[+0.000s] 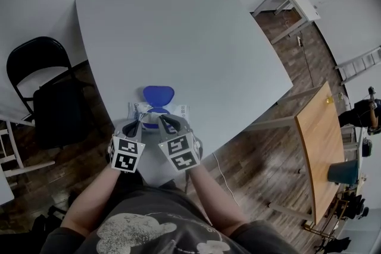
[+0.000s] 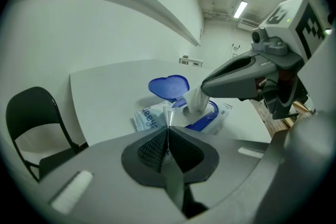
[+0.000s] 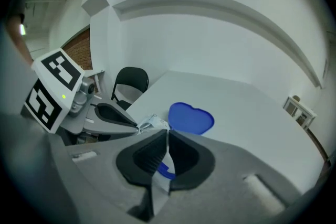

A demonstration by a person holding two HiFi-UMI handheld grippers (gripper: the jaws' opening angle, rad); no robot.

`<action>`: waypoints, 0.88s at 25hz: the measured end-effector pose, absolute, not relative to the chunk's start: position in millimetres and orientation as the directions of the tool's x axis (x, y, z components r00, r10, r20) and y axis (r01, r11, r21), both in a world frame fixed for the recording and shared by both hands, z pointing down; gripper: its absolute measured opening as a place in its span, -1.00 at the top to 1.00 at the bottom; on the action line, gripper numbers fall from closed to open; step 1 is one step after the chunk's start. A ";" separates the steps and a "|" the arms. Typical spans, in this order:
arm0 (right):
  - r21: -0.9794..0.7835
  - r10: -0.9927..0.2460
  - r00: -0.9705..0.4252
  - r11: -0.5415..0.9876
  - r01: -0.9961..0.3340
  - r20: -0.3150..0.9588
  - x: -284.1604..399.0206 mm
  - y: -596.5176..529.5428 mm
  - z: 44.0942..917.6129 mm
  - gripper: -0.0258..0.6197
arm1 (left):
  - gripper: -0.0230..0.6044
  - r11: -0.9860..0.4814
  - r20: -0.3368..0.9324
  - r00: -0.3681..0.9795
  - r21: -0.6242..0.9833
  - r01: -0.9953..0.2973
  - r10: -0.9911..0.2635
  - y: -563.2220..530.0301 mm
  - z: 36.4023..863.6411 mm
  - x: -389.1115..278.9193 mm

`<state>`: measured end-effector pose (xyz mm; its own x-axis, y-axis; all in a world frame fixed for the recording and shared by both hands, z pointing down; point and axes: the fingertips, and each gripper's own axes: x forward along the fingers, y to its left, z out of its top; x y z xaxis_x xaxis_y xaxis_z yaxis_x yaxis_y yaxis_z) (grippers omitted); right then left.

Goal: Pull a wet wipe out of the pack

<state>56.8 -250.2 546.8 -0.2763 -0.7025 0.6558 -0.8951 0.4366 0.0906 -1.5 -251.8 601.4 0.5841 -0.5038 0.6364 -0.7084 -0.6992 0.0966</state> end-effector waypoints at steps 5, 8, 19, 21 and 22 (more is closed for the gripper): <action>0.088 -0.749 -0.290 0.420 -0.903 0.595 69.8 -246.6 516.9 0.91 | 0.85 -0.689 0.635 0.575 0.091 -0.719 -0.516 -253.4 599.7 -1.8; 0.091 -0.789 -0.284 0.392 -0.915 0.544 83.8 -245.4 495.6 0.91 | 0.84 -0.681 0.642 0.567 0.094 -0.726 -0.516 -253.7 601.3 -3.0; 0.102 -0.869 -0.271 0.341 -0.935 0.414 141.0 -221.2 456.5 0.91 | 0.57 -0.552 0.566 0.462 0.014 -0.833 -0.683 -255.6 559.9 -19.2; 0.101 -0.873 -0.290 0.354 -0.930 0.393 152.2 -214.3 453.1 0.91 | 0.55 -0.507 0.547 0.430 0.012 -0.862 -0.718 -248.6 549.3 -22.6; 0.097 -0.875 -0.300 0.361 -0.928 0.381 157.7 -211.4 451.4 0.91 | 0.55 -0.481 0.533 0.413 0.012 -0.876 -0.739 -245.0 543.2 -24.2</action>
<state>157.7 -211.4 451.4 -0.3003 -0.8746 0.3807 -0.9277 0.3606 0.0966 -24.2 -245.0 543.2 0.4129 -0.7389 0.5325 -0.8764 -0.4814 0.0116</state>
